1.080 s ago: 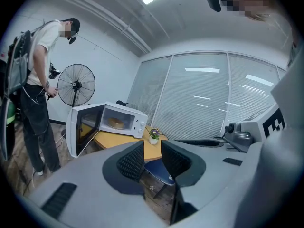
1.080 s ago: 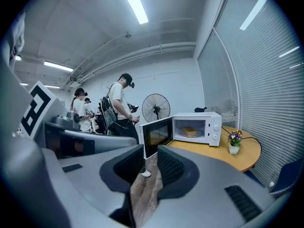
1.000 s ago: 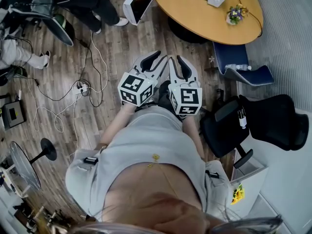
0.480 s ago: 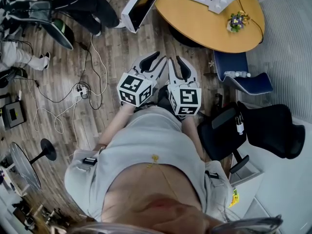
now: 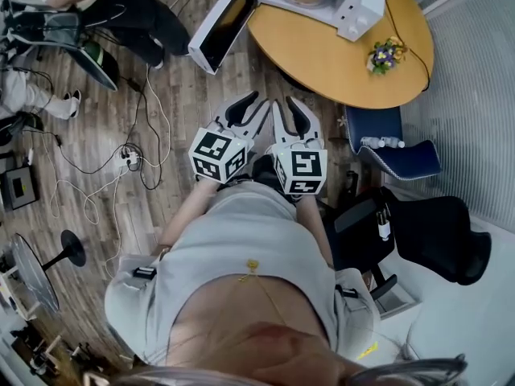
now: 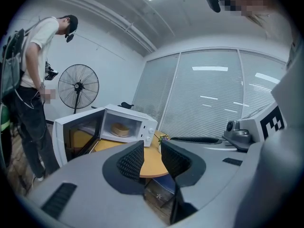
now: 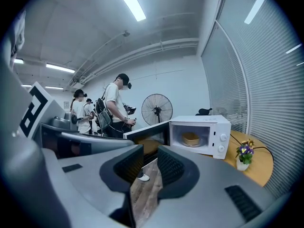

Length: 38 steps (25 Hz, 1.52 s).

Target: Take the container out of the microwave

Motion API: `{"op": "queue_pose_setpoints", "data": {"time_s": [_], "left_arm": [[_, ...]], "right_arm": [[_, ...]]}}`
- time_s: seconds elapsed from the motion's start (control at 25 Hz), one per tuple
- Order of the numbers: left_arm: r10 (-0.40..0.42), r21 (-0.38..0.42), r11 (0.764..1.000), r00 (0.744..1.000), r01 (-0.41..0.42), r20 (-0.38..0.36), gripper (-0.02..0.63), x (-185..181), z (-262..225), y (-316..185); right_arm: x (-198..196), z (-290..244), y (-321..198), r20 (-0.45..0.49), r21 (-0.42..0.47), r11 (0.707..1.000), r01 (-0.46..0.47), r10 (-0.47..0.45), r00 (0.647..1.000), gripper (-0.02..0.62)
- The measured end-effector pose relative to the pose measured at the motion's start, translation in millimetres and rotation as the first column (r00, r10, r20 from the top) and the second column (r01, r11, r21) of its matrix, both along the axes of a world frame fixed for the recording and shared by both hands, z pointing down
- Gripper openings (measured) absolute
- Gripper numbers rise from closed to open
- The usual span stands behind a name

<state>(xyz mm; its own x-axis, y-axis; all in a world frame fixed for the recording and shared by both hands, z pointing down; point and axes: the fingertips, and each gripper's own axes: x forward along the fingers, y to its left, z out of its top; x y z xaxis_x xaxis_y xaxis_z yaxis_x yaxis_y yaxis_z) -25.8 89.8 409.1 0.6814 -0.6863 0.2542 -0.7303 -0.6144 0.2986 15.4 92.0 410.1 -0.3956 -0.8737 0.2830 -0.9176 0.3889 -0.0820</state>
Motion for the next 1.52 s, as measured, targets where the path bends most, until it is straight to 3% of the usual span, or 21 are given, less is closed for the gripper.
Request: {"op": "queue_pose_setpoints", "data": {"time_s": [0.88, 1.52], "left_arm": [[-0.102, -0.031, 0.994, 0.995, 0.102, -0.004, 0.114, 56.3, 15.7, -84.0], [-0.01, -0.071, 0.997, 1.0, 0.012, 0.025, 0.114, 74.1, 34.2, -151.6]], "right_arm": [[60.8, 6.1, -83.4, -0.008, 0.001, 0.996, 0.091, -0.091, 0.996, 0.1], [83.1, 11.0, -154.0, 0.0, -0.007, 1.0, -0.005, 0.005, 1.0, 0.101]]}}
